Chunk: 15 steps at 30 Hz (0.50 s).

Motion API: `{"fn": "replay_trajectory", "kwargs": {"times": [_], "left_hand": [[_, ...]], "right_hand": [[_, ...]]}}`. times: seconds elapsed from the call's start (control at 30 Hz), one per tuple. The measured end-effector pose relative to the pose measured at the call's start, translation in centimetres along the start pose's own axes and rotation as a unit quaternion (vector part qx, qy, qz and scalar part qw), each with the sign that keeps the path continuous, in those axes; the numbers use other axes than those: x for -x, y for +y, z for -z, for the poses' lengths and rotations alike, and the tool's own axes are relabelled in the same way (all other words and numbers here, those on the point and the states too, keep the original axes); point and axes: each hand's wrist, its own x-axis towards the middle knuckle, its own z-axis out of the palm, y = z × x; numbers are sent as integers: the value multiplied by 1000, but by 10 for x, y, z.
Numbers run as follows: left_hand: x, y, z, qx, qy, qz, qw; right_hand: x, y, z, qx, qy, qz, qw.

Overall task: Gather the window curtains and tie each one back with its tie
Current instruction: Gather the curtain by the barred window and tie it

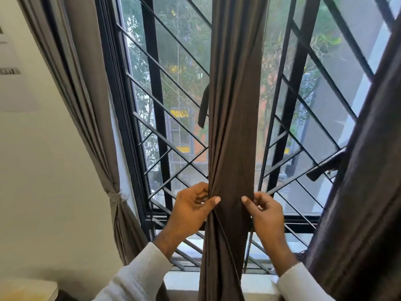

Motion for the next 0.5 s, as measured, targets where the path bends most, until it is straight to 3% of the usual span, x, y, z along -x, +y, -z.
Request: {"fn": "replay_trajectory", "kwargs": {"times": [0.03,0.1,0.17,0.3,0.5], "left_hand": [[0,-1,0,-5,5,-2,1000],[1,-3,-2,-35,19,-20,999],[3,-4,-7,-59,26,-37,997],[3,-4,-18,-96,36,-63,993],[-1,-7,-22,-130,37,-70,988]], "right_hand": [[7,3,0,66,50,58,995],[27,10,-3,189,120,213,951],[46,12,-11,248,111,314,910],[58,21,-22,291,34,365,884],[54,24,-23,290,-28,391,873]]}}
